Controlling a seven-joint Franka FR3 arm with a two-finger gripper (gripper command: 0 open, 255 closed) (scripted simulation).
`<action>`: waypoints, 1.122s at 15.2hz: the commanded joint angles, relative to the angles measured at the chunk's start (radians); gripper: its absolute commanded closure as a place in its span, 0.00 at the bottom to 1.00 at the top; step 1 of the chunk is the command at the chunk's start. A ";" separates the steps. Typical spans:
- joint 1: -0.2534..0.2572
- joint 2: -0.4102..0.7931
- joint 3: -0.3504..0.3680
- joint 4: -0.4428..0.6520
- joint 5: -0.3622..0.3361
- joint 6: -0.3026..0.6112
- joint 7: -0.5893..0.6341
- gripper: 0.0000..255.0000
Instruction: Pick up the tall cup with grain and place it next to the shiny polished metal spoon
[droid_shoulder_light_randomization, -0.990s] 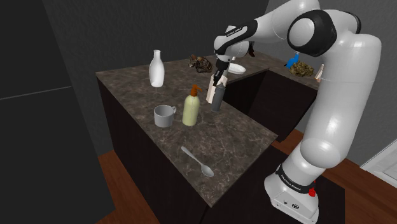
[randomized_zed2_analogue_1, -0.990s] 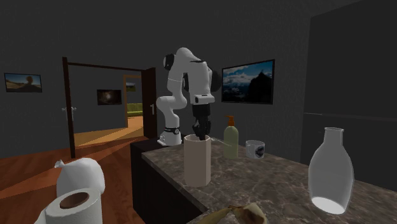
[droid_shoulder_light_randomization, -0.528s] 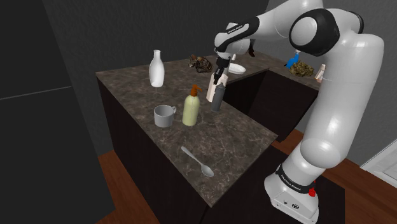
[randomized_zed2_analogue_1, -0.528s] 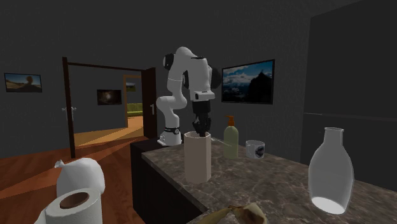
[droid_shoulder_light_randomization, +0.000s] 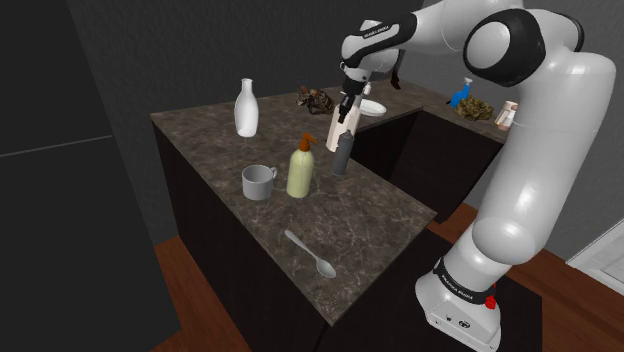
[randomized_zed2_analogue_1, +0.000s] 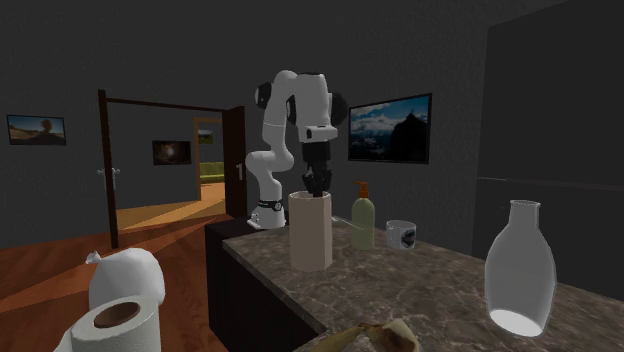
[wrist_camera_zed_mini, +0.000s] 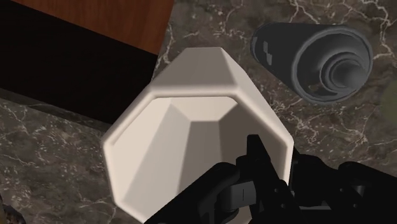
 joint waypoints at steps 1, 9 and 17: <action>0.001 -0.008 -0.001 0.017 -0.004 -0.023 0.005 1.00; 0.002 -0.035 -0.005 0.089 -0.019 -0.120 0.020 1.00; 0.000 -0.049 -0.008 0.178 -0.028 -0.222 0.032 1.00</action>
